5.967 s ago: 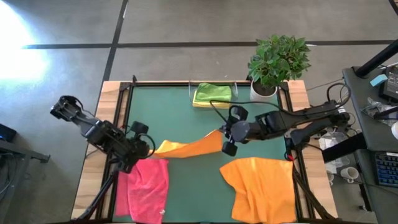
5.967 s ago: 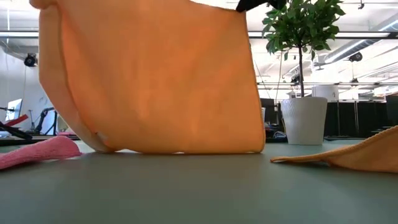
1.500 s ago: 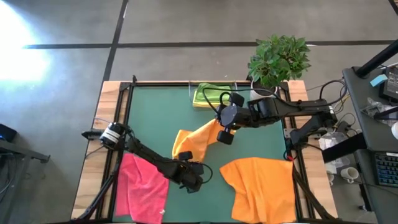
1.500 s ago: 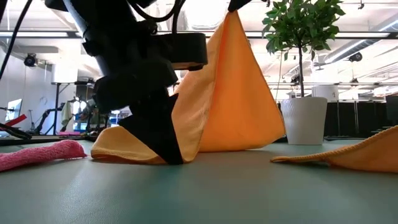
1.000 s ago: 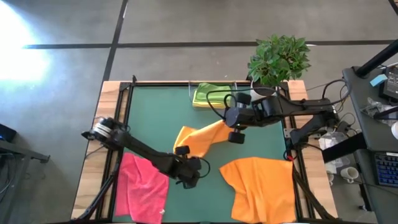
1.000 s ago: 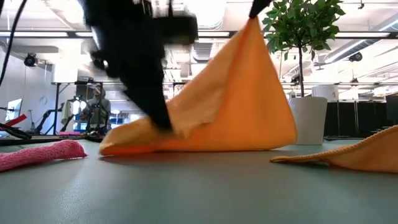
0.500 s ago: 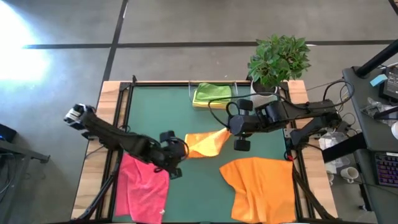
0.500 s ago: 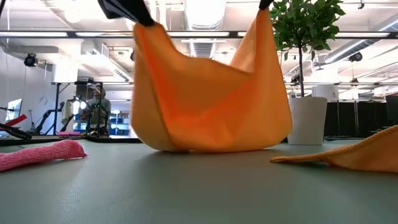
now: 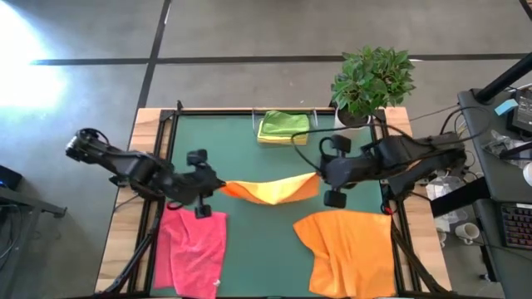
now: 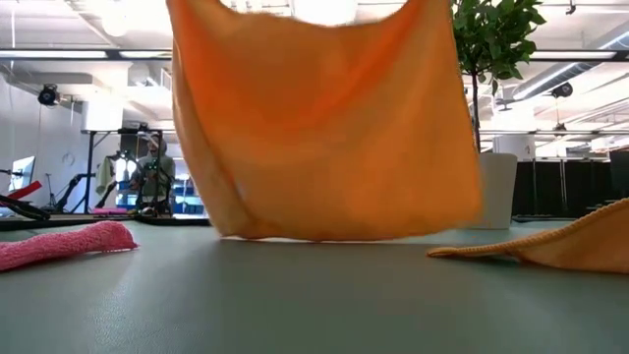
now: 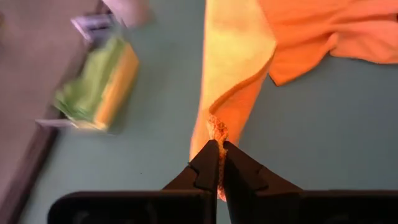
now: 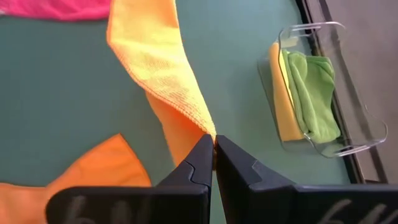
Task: Fold microfiber towels
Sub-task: Fold the orange towel
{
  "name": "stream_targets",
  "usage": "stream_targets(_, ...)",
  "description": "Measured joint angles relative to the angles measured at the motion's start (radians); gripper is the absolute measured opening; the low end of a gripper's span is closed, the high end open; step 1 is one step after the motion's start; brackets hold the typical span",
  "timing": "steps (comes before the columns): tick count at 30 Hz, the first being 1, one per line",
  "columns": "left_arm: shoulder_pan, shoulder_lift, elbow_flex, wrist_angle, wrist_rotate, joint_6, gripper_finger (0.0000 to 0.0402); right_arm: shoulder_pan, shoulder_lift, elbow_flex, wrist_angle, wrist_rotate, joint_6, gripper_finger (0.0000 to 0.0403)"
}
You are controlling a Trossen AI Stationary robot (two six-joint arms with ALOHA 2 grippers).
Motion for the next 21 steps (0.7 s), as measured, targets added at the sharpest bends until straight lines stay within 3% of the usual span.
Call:
stream_targets(7,0.013,-0.104,0.002,-0.001,-0.118,0.152,0.0,0.023,-0.042,0.0,0.002,0.001,0.011,0.0008)
stream_targets(14,0.013,-0.159,0.001,-0.04,-0.111,0.249,0.0,0.044,-0.056,0.0,0.03,0.018,0.192,0.0008)
stream_targets(16,0.013,-0.164,-0.001,-0.092,-0.044,0.246,0.0,0.054,-0.056,0.0,0.036,0.058,0.222,0.0008)
stream_targets(21,0.012,-0.135,-0.016,-0.142,0.331,0.243,0.0,0.052,-0.052,0.0,0.085,0.261,0.299,0.0008)
